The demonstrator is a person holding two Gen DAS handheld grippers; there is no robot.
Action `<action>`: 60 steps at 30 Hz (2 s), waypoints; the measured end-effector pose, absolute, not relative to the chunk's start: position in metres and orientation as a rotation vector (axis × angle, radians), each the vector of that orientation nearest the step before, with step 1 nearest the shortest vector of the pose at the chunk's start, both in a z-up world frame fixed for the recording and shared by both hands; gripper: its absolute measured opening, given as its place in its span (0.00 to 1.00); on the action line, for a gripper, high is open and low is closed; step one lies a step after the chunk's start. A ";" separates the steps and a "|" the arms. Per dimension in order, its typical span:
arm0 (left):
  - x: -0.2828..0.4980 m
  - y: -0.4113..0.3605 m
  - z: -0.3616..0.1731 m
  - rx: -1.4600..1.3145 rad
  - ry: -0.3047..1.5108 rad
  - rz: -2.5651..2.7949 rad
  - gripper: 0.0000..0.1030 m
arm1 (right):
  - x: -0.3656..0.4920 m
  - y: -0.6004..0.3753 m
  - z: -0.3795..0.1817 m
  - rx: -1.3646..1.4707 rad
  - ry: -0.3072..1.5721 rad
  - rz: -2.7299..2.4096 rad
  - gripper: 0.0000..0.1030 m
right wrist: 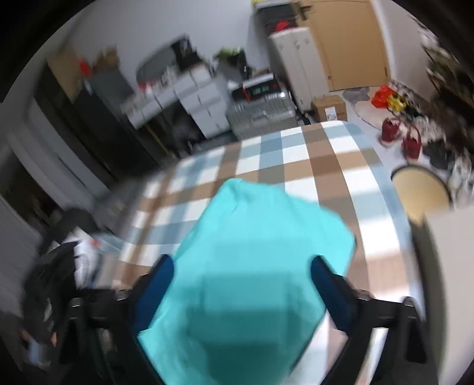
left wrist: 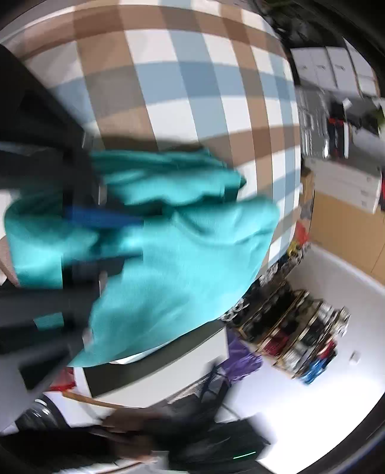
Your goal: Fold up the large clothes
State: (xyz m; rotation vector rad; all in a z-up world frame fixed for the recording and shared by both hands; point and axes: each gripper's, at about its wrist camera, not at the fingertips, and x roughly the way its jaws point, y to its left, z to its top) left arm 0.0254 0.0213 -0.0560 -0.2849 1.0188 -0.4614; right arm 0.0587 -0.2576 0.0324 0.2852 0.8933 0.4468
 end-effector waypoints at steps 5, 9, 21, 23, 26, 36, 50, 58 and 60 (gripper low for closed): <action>0.037 0.070 -0.064 -0.567 0.990 -0.445 0.82 | -0.003 -0.297 -0.013 0.524 0.864 0.432 0.94; 0.052 0.065 -0.097 -0.620 1.115 -0.454 0.82 | -0.008 -0.300 -0.065 0.686 0.969 0.422 0.94; 0.041 0.018 -0.124 -0.555 1.262 -0.565 0.81 | 0.016 -0.272 -0.087 0.685 1.081 0.544 0.75; 0.038 0.016 -0.119 -0.544 1.270 -0.587 0.81 | 0.025 -0.274 -0.080 0.631 1.119 0.567 0.68; 0.031 0.004 -0.115 -0.522 1.296 -0.614 0.81 | 0.045 -0.277 -0.072 0.520 1.144 0.565 0.66; 0.009 -0.011 -0.103 -0.386 1.285 -0.496 0.81 | 0.041 -0.280 -0.079 0.570 1.077 0.564 0.67; -0.014 0.020 -0.115 -0.541 1.340 -0.560 0.81 | 0.014 -0.279 -0.006 0.285 1.016 0.429 0.65; -0.007 0.011 -0.119 -0.486 1.322 -0.530 0.82 | 0.045 -0.135 -0.007 -0.143 1.217 0.594 0.00; -0.010 0.005 -0.121 -0.449 1.316 -0.487 0.82 | 0.046 -0.120 -0.041 -0.272 1.283 0.556 0.00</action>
